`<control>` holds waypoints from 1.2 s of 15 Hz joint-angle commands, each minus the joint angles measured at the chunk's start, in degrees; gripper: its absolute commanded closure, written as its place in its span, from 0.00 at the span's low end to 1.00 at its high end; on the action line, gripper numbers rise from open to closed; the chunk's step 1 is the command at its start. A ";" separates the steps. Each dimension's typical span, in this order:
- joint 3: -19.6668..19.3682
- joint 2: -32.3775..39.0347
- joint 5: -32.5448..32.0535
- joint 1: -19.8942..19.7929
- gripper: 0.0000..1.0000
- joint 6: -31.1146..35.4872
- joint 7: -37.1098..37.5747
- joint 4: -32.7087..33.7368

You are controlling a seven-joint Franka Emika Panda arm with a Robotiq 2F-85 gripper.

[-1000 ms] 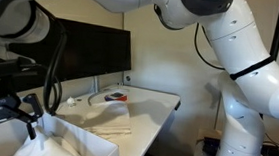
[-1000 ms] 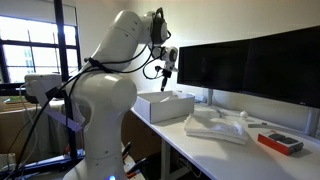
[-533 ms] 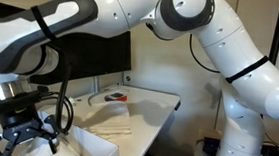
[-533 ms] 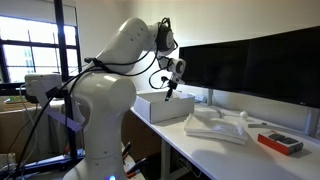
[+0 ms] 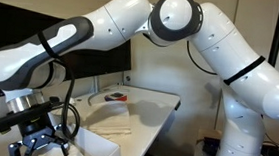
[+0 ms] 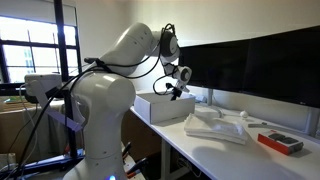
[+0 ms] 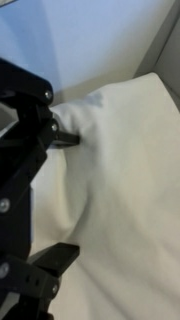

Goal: Pick up three towel from the table and put it in the box.

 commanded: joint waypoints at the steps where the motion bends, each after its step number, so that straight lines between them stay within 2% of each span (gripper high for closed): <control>1: -0.31 -0.44 1.28 -0.88 0.00 0.16 -0.82 -0.39; 4: 0.01 -2.25 0.12 0.22 0.00 0.98 -1.40 -0.25; 10: 0.68 -11.60 -4.01 3.60 0.00 7.26 -4.04 -2.59; 14: -0.16 -21.54 -6.06 3.92 0.00 16.39 -2.73 -9.92; 18: -0.58 -32.01 -7.04 1.51 0.00 26.53 -0.42 -19.40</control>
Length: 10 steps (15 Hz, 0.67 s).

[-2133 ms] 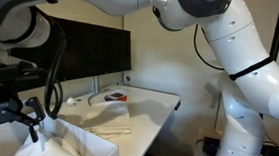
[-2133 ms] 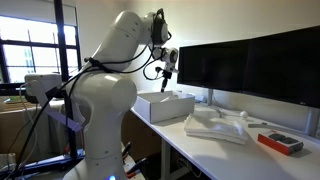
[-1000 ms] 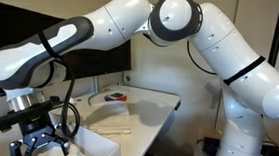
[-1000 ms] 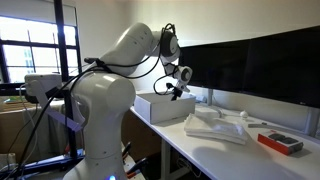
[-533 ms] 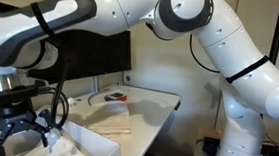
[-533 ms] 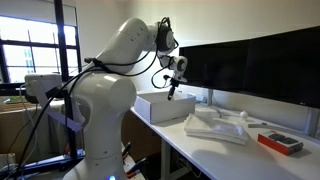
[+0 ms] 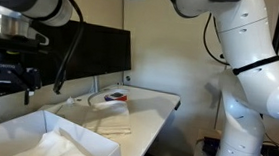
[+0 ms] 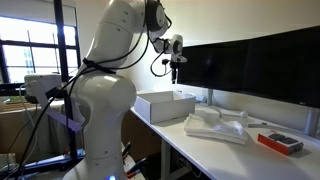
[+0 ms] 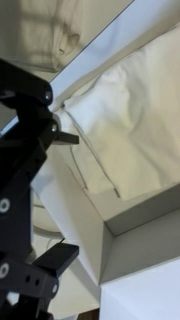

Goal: Pick up three towel from the table and put it in the box.

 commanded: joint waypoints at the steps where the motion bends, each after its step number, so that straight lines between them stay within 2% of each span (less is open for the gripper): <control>1: -0.34 -12.52 -2.22 -2.72 0.00 9.11 2.36 -13.49; 3: -0.71 -17.88 -3.79 -4.70 0.00 11.94 3.17 -18.57; 6: -0.69 -26.15 -1.48 -9.13 0.00 13.31 0.36 -26.55; 10: -2.40 -36.16 0.40 -15.06 0.00 10.53 -4.90 -34.96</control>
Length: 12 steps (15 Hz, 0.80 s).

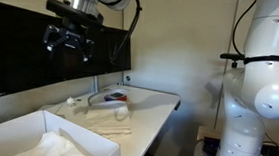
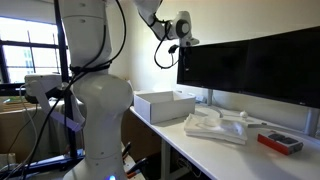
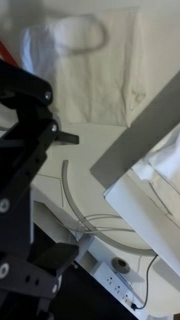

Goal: Pick up three towel from the table and put it in the box.

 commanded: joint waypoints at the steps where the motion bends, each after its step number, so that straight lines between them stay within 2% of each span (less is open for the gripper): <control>1: -1.48 -10.70 2.16 -5.43 0.00 -1.19 -6.02 -10.15; 6: -6.55 -17.59 -0.13 -13.54 0.00 -9.49 -17.26 -15.33; 10: -6.90 -15.98 -1.51 -18.57 0.00 -14.07 -20.54 -13.58; 12: -6.50 -16.34 -0.17 -19.14 0.00 -12.85 -20.11 -13.92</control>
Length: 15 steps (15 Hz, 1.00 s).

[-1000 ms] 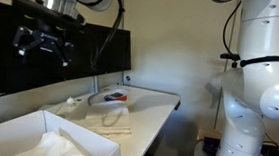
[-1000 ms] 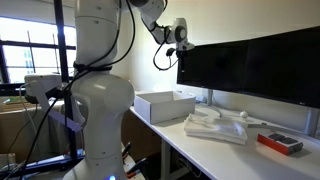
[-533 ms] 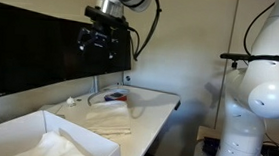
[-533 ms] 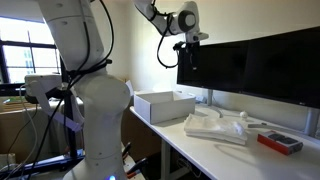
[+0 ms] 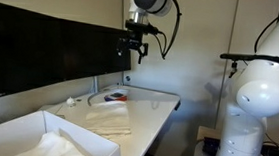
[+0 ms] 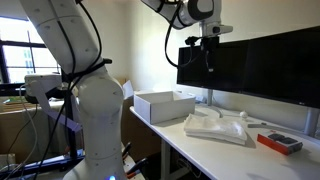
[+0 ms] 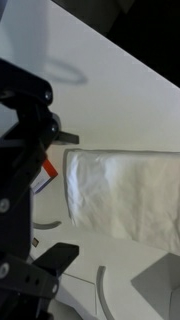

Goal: Pick up three towel from the table and put it in the box.

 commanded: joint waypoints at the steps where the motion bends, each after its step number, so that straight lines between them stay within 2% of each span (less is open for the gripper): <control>1: 1.31 0.20 0.63 -1.67 0.00 -0.17 -0.52 0.10; 4: 0.90 0.33 0.56 -2.13 0.00 1.21 -1.01 -0.20; 8: -3.27 1.61 3.36 -3.07 0.00 5.35 -8.09 -2.16; 15: -9.53 6.33 9.24 -3.62 0.00 6.99 -30.88 -4.74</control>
